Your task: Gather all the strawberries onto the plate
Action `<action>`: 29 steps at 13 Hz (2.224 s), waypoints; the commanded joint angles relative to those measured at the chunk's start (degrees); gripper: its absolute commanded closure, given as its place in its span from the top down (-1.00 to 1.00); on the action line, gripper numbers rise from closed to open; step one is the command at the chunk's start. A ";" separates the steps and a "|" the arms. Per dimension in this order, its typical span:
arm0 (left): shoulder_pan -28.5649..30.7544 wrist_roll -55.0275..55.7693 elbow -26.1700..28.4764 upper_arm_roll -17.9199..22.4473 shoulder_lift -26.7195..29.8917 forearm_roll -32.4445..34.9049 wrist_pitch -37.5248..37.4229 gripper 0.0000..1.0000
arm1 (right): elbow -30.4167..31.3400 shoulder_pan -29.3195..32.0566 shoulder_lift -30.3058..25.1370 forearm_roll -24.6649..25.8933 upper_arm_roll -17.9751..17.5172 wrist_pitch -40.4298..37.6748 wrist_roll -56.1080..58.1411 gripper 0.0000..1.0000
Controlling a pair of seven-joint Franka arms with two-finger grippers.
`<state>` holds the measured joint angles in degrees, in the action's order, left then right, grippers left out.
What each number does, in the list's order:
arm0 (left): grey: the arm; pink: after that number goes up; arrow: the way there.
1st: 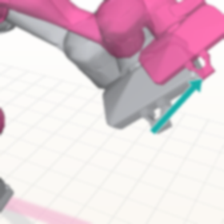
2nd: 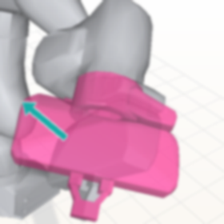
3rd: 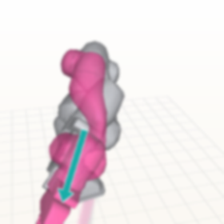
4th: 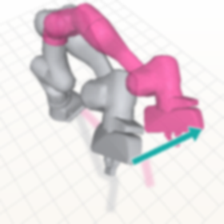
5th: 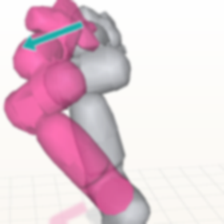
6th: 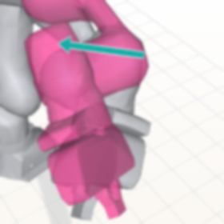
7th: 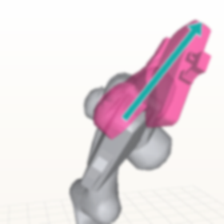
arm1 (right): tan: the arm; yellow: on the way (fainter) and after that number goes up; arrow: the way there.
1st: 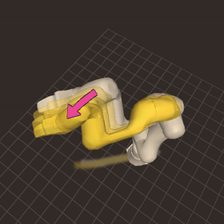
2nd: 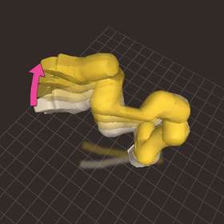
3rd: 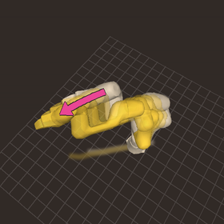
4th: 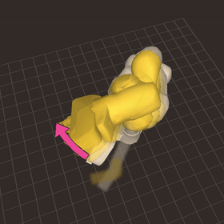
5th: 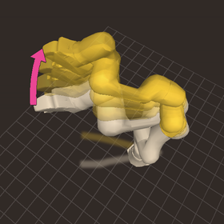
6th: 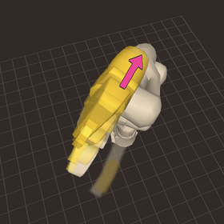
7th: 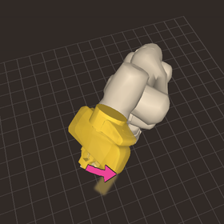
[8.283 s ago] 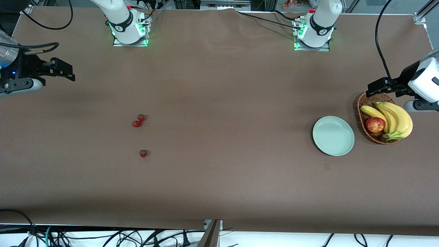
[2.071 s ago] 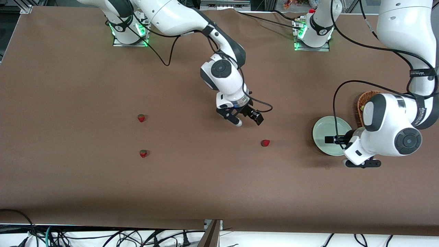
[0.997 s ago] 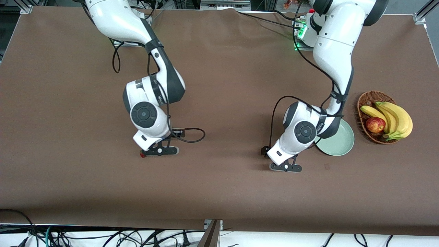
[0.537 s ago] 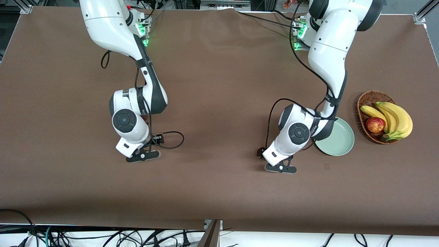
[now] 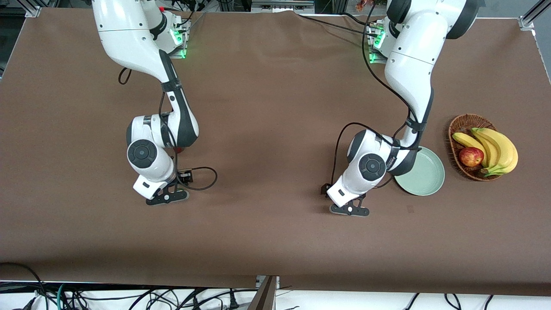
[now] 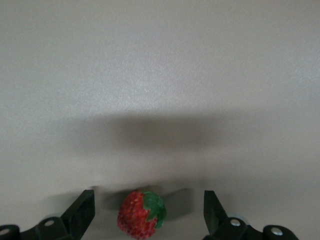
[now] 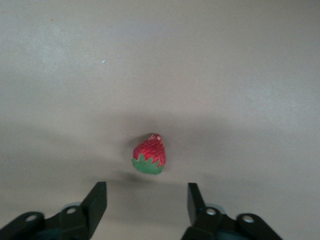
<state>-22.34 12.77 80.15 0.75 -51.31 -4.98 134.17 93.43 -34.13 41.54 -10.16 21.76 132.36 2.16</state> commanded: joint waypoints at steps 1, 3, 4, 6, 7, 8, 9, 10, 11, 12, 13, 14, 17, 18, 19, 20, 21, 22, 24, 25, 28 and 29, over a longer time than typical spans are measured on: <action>-0.60 -0.47 -1.13 0.75 -0.19 0.05 -2.86 0.46 | 1.32 1.25 -0.23 -2.83 -0.76 2.80 2.40 0.37; -0.60 -0.46 -1.13 0.75 -0.10 0.05 -3.56 -0.06 | 1.32 1.25 1.00 -5.64 -0.76 4.39 2.94 0.37; -0.60 -0.46 -1.22 0.75 -0.02 0.05 -4.09 -0.28 | 1.15 1.25 1.52 -6.61 -0.76 4.39 2.94 0.36; -0.42 -0.55 -1.22 0.75 0.16 0.05 -4.18 -0.73 | 0.53 1.25 2.14 -7.06 -0.84 4.48 2.94 0.31; -0.16 -0.55 -1.48 0.75 0.25 0.05 -4.45 -0.85 | 0.53 1.25 2.32 -7.06 -0.84 4.74 2.94 0.29; 0.71 -0.73 -1.75 0.75 0.60 0.05 -4.53 -0.86 | 0.53 1.25 2.58 -7.06 -0.84 5.79 2.94 0.26; 2.11 -1.16 -1.75 0.75 1.38 0.05 -5.49 -0.85 | 0.53 1.25 3.02 -7.06 -0.84 6.32 2.94 0.20; 3.87 -4.13 -2.18 0.75 2.00 -0.21 -8.37 -0.84 | 0.36 1.25 3.20 -7.06 -0.84 6.50 2.94 0.14; 5.80 -8.16 -2.19 0.75 3.31 -0.47 -10.40 -0.83 | 0.09 1.25 3.37 -7.06 -0.84 6.50 2.94 0.10; 7.82 -12.11 -2.01 0.66 4.20 -0.74 -12.43 -0.77 | -0.17 1.25 3.46 -7.06 -0.84 6.50 2.94 0.06; 8.62 -15.63 -1.75 0.83 5.77 -0.65 -16.19 -0.77 | -0.26 1.25 3.46 -7.06 -0.84 6.50 2.94 -0.01; 10.11 -19.50 -1.84 1.10 6.57 0.05 -20.05 -0.79 | -0.26 1.25 3.46 -7.06 -0.84 6.50 2.94 -0.06; 13.98 -29.54 -1.40 1.45 7.81 0.05 -28.42 -0.84 | -0.26 1.25 3.46 -7.06 -0.84 6.41 3.02 -0.25; 16.00 -31.30 -0.96 1.36 7.81 0.05 -29.75 -0.83 | -0.35 1.25 3.38 -7.06 -0.76 6.41 3.02 -0.31; 17.41 -34.71 -0.35 1.36 7.72 0.05 -31.59 -0.82 | -0.35 1.25 3.38 -7.06 -0.76 6.33 3.02 -0.38; 18.73 -37.87 0.27 1.36 7.72 -0.03 -33.78 -0.82 | -0.61 1.17 3.29 -7.06 -0.84 6.07 2.85 -0.38; 19.26 -38.78 0.45 1.36 7.72 -0.03 -35.80 -0.80 | -1.05 1.08 3.20 -7.15 -0.84 5.54 2.76 -0.39; 19.53 -38.87 0.45 1.45 7.72 0.05 -37.48 -0.78 | -1.14 0.82 2.94 -7.24 -0.84 5.10 2.67 -0.39; 20.58 -38.87 1.41 1.45 7.72 0.14 -40.38 -0.79 | -1.49 0.55 2.76 -7.24 -0.84 4.49 2.58 -0.39; 20.93 -38.87 1.76 1.54 7.63 0.92 -41.96 -0.80 | -2.45 0.46 2.76 -7.33 -0.84 3.00 2.32 -0.39; 23.39 -38.79 2.64 1.54 6.76 1.81 -42.24 -0.57 | -6.75 -0.50 2.76 -7.85 -0.93 -4.11 -1.79 -0.39; 23.92 -38.79 2.73 1.54 6.49 1.81 -42.15 -0.46 | -8.24 -1.37 2.76 -7.77 -0.84 -6.39 -4.51 -0.39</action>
<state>-0.07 -24.95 82.07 2.73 -44.94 -4.27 92.32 88.07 -34.35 44.56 -17.04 20.94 130.29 1.22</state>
